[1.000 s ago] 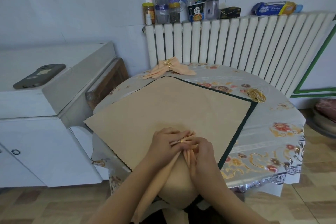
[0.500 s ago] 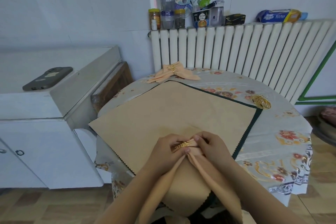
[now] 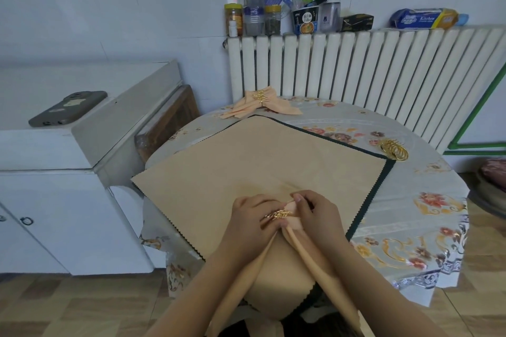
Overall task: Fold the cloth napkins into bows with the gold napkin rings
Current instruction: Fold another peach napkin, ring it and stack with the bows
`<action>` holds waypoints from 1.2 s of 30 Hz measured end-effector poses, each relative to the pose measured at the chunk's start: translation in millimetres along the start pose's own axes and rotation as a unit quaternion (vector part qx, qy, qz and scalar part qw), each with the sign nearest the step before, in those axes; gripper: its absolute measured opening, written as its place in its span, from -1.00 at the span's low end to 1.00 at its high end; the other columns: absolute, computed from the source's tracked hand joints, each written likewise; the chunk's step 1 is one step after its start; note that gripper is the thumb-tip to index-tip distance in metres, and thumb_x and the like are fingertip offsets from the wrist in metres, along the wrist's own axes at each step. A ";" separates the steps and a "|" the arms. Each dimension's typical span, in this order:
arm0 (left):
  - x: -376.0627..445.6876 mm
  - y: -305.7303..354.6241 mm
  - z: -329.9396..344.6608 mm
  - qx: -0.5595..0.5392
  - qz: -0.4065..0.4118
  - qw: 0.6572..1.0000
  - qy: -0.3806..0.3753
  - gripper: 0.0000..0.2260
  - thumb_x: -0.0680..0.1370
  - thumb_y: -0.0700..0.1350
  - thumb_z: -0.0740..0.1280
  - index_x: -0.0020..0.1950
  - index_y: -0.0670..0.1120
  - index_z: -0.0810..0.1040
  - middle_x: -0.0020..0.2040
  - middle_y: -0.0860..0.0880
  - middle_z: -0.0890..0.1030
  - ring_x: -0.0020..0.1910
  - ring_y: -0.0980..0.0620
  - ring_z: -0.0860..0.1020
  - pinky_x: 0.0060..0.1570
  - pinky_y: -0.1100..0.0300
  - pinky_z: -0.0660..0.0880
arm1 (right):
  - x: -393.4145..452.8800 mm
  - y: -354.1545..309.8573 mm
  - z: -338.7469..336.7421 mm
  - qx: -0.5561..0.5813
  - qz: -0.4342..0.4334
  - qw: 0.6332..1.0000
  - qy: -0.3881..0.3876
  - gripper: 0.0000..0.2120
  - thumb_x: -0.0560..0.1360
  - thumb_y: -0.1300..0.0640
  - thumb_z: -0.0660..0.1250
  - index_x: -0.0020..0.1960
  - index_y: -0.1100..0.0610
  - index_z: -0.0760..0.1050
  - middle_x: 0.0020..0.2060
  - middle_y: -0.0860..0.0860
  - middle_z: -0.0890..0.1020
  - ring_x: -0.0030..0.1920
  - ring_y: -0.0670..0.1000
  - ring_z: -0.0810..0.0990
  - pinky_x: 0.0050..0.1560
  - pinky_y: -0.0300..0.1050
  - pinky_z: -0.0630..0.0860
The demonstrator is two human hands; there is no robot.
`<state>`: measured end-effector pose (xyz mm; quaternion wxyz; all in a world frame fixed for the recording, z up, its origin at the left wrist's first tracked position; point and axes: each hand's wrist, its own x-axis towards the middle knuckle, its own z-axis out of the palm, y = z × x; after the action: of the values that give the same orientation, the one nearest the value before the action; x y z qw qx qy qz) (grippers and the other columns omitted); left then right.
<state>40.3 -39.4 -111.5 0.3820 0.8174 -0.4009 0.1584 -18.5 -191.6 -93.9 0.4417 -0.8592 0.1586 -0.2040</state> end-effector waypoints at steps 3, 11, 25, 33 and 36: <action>-2.2 10.0 -10.3 -0.044 -0.120 0.992 0.005 -0.61 0.47 0.22 0.17 0.25 0.13 0.49 0.15 0.23 0.47 0.15 0.23 0.40 0.28 0.31 0.13 | -1.6 1.3 -1.6 -0.003 0.002 1.000 -0.003 -0.75 0.61 0.13 0.15 0.14 0.13 0.57 -0.09 -0.04 0.58 -0.05 -0.09 0.47 -0.16 -0.33 0.27; -11.2 -8.1 -46.5 0.007 -0.334 0.938 -0.097 -0.79 0.54 0.08 0.20 -0.17 0.06 0.58 -0.15 0.13 0.61 -0.04 0.05 0.56 0.08 0.10 0.44 | -5.0 14.7 -13.3 -0.112 0.018 0.992 -0.059 -0.80 0.57 -0.02 0.20 -0.05 -0.02 0.59 -0.10 -0.13 0.52 0.07 -0.01 0.38 0.13 -0.09 0.28; 93.8 2.9 -58.9 -0.161 -0.322 0.931 0.067 -0.89 0.51 -0.21 0.36 -0.11 -0.01 0.48 -0.21 0.06 0.57 -0.21 0.12 0.54 -0.27 0.30 0.38 | 79.0 -29.5 -43.7 0.088 0.094 0.991 0.037 -0.91 0.48 0.11 0.38 -0.13 0.14 0.54 -0.31 0.00 0.65 -0.39 -0.07 0.60 -0.33 -0.30 0.45; 198.4 -38.2 -49.5 -0.155 -0.292 0.942 0.050 -0.91 0.50 -0.04 0.37 -0.01 0.05 0.54 -0.02 0.14 0.58 -0.09 0.21 0.51 -0.09 0.31 0.39 | 191.7 -46.2 -41.2 0.080 0.070 0.994 0.015 -0.85 0.54 0.02 0.29 -0.05 0.07 0.58 -0.16 -0.04 0.65 -0.07 0.00 0.61 0.09 -0.01 0.53; 238.1 -69.8 -43.4 -0.156 -0.290 0.944 -0.014 -0.66 0.42 -0.02 0.47 0.14 0.08 0.46 0.07 0.09 0.54 0.00 0.14 0.52 -0.05 0.25 0.40 | 239.2 -47.8 -31.8 0.066 0.067 0.995 -0.037 -0.71 0.55 0.02 0.28 0.23 0.08 0.50 0.14 -0.02 0.58 0.17 0.01 0.53 0.25 -0.10 0.41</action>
<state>246.2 -107.1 16.9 0.5283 0.8308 -0.1717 -0.0345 177.7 -295.2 12.5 0.5157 -0.8227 0.1850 -0.1518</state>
